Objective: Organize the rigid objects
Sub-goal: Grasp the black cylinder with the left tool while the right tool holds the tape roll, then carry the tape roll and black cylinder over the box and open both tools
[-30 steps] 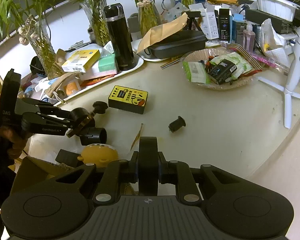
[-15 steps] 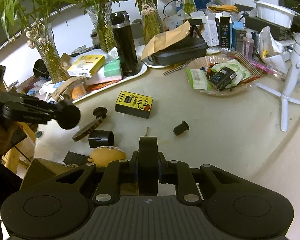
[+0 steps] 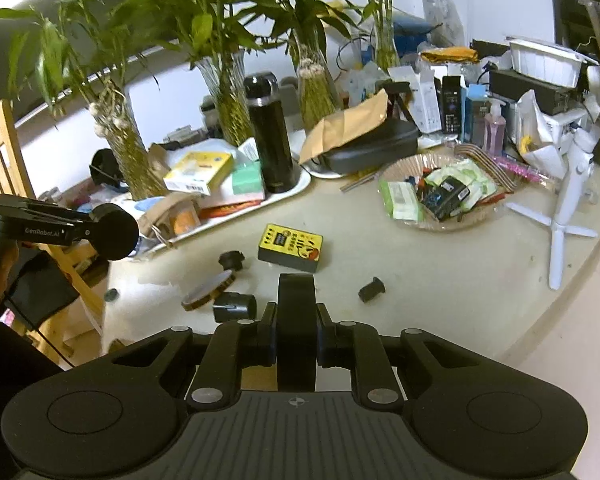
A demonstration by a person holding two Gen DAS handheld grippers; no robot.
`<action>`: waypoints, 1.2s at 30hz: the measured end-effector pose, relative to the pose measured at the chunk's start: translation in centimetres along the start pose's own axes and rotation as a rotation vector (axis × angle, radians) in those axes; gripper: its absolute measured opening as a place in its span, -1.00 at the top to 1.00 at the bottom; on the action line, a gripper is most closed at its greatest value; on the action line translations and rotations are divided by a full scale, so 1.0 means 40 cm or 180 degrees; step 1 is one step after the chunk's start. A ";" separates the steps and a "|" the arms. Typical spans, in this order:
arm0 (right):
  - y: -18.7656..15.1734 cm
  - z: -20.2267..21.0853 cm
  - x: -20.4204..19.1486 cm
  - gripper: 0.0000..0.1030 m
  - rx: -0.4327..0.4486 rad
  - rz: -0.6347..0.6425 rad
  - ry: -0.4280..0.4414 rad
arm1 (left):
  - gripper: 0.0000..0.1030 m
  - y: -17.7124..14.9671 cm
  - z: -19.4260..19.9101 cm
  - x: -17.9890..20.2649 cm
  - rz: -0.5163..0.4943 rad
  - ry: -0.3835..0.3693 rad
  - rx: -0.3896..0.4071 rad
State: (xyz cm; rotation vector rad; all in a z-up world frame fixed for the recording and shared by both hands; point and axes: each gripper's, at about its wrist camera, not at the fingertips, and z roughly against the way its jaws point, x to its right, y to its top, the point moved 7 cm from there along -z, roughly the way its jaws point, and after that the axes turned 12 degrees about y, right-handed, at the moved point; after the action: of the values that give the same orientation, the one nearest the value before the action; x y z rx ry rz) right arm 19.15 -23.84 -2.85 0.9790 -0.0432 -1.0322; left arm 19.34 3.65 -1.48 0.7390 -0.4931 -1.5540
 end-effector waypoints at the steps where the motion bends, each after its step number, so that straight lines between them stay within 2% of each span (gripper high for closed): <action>1: 0.003 0.010 -0.007 0.61 0.0014 0.0021 0.0016 | 0.23 -0.001 0.009 -0.003 0.0007 0.0008 0.0016; 11: 0.002 0.034 -0.035 0.61 0.0005 0.0066 0.0072 | 0.23 -0.034 0.047 -0.027 0.0071 -0.0118 0.0023; 16: -0.012 0.022 -0.068 0.61 -0.0078 0.0060 0.0203 | 0.24 -0.072 0.055 -0.004 0.0078 -0.0209 -0.0090; 25: -0.054 0.019 -0.108 0.61 -0.0139 0.0077 0.0334 | 0.23 -0.113 0.105 0.035 0.0055 -0.0190 -0.0145; 36: -0.106 0.015 -0.131 0.61 -0.0224 0.0024 0.0438 | 0.23 -0.154 0.080 0.058 0.0034 -0.0306 -0.0302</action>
State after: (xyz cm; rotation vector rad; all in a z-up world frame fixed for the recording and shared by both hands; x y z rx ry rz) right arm 13.03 -21.02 -3.39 0.9826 0.1023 -0.9511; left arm 12.71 1.76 -3.91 0.5905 -0.4899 -1.5972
